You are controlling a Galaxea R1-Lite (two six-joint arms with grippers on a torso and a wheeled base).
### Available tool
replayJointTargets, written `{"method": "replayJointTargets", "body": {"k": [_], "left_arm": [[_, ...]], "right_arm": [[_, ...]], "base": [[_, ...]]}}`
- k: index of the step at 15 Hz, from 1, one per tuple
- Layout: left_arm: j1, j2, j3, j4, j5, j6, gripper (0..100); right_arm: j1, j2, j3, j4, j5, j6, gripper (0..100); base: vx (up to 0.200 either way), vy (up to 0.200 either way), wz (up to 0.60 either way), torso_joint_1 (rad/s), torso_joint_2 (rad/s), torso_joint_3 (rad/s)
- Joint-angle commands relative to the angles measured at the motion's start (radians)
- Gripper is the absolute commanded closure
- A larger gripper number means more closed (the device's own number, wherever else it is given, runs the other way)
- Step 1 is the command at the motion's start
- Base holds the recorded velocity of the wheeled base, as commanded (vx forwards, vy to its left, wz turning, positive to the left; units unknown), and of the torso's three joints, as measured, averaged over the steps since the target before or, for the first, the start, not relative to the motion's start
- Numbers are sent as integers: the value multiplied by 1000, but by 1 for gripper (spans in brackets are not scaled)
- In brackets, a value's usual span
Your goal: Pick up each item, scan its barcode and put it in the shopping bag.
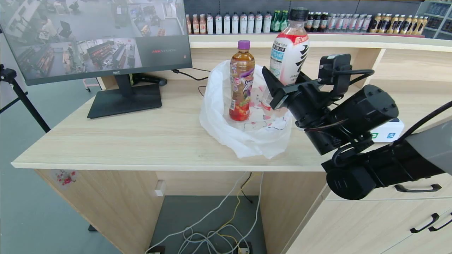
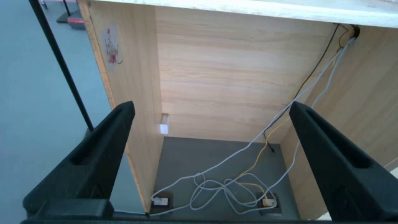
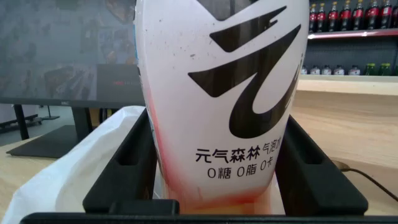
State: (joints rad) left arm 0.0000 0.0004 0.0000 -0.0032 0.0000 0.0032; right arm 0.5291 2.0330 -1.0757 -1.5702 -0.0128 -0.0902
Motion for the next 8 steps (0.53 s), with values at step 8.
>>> {"method": "replayJointTargets", "body": {"k": [8], "left_arm": [[0, 0, 0, -4, 2, 0, 0]], "right_arm": [[-69, 136, -84, -1, 47, 12, 100]], "base": [[0, 0, 0, 0, 0, 0]]}}
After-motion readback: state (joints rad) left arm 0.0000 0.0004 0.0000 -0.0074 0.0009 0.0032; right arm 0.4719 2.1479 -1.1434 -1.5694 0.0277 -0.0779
